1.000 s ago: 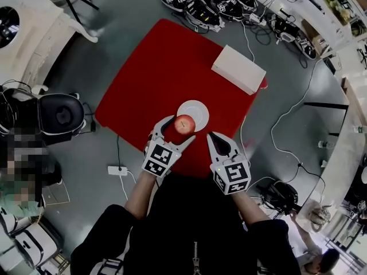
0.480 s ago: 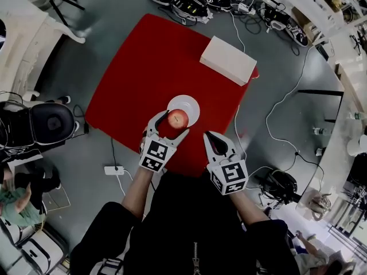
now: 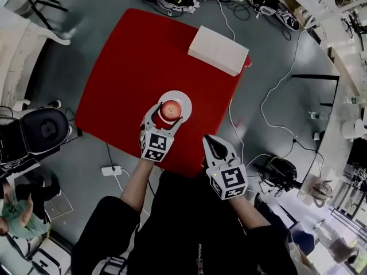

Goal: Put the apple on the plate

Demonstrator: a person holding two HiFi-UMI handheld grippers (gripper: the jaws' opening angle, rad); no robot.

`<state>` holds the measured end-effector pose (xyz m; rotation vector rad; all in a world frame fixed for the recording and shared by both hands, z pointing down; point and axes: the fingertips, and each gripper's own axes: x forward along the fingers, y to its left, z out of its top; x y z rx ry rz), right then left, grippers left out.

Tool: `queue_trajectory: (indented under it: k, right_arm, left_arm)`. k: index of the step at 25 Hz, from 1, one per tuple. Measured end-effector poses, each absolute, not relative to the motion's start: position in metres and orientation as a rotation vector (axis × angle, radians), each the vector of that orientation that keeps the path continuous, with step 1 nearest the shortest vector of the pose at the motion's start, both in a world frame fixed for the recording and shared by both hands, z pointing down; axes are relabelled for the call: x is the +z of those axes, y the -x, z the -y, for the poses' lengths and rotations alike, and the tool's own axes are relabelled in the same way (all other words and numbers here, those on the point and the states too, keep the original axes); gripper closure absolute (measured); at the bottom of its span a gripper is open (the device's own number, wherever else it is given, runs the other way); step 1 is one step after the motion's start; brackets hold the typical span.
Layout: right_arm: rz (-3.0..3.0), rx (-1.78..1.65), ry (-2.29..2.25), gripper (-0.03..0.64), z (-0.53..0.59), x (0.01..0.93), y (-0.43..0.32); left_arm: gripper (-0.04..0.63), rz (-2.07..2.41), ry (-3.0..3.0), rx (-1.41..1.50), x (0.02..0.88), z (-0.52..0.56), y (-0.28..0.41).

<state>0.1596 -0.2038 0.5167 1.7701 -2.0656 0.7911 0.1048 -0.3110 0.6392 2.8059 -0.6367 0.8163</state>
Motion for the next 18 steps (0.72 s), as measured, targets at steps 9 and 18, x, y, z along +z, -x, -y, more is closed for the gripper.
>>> queue_trajectory:
  k: [9, 18]
  right_arm:
    - [1.991, 0.827, -1.824, 0.606, 0.195, 0.524, -0.168]
    - [1.940, 0.861, -1.863, 0.606, 0.183, 0.532, -0.175]
  left_arm:
    - [0.232, 0.631, -2.775, 0.860, 0.695, 0.327, -0.119]
    - [0.232, 0.637, -2.806, 0.858, 0.720, 0.325, -0.118]
